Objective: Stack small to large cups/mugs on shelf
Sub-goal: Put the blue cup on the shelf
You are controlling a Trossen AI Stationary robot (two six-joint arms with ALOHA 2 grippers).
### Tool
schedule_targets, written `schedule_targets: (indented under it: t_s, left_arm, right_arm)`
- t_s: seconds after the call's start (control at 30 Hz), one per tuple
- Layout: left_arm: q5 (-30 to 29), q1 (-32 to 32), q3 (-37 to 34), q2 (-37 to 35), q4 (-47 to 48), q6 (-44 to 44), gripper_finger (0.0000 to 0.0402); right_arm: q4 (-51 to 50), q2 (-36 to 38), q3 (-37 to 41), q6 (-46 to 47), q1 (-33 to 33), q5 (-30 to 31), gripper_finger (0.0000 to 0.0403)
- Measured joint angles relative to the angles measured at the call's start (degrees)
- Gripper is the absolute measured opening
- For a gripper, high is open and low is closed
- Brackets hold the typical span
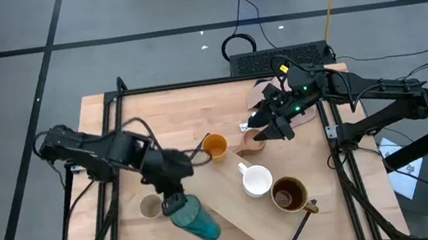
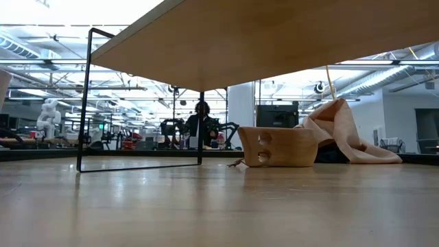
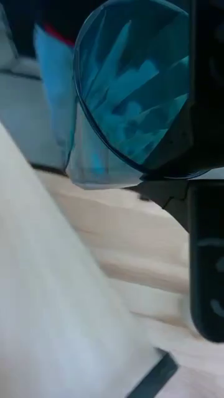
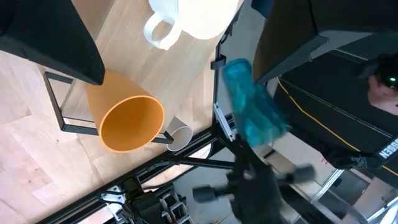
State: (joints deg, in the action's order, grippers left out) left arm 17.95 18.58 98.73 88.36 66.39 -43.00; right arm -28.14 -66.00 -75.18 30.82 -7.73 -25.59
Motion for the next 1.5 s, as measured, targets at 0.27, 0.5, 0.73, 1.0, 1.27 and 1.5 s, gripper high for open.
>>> schedule_targets:
  t_s: [0.27,0.5,0.73,1.0,1.27,1.5]
  left_arm:
    - [-1.2,-3.1,10.9,0.0,-0.6,2.8,0.0003]
    - [-2.0,-4.8,14.0,0.0,-0.7,4.2,0.0003]
    - [-2.8,-4.7,14.0,0.0,-9.1,4.3,0.0003]
    - [-5.0,-4.5,14.0,0.0,-11.5,5.0,0.0003]
    - [-2.7,-4.5,14.0,0.0,-22.4,4.4,0.0003]
    - [-1.5,-3.7,14.1,0.8,-26.5,4.3,0.0003]
  right_arm:
    - [2.6,0.0,0.0,3.1,1.3,-4.5,0.0400]
    - [3.9,0.0,0.0,4.0,3.1,-4.5,0.0400]
    - [3.4,0.0,0.0,2.9,3.3,-4.5,0.0400]
    - [3.5,0.0,0.0,2.9,3.3,-4.2,0.0400]
    - [3.5,0.0,0.0,4.6,3.6,-4.5,0.0400]
    - [7.7,0.0,0.0,8.5,7.3,-4.6,0.0400]
